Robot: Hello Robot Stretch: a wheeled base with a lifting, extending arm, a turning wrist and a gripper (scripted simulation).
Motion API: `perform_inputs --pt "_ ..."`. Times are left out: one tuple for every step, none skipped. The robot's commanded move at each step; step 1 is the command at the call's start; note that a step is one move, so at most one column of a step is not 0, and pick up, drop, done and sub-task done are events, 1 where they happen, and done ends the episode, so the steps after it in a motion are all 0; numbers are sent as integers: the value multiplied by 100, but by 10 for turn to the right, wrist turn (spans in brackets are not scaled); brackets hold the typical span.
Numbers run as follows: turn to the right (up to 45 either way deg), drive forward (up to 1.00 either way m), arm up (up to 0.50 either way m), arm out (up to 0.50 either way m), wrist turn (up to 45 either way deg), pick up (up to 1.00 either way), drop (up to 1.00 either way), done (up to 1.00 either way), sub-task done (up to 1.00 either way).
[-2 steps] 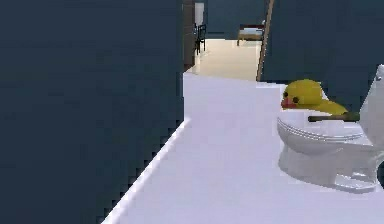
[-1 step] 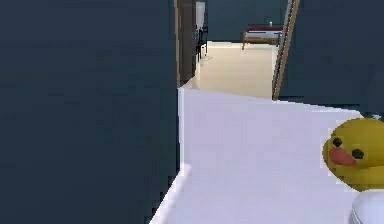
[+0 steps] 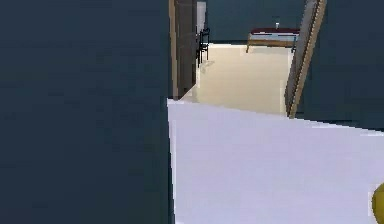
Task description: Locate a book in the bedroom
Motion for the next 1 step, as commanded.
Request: perform_inputs --pt "180 0 0 0 0 0 0 0 0"
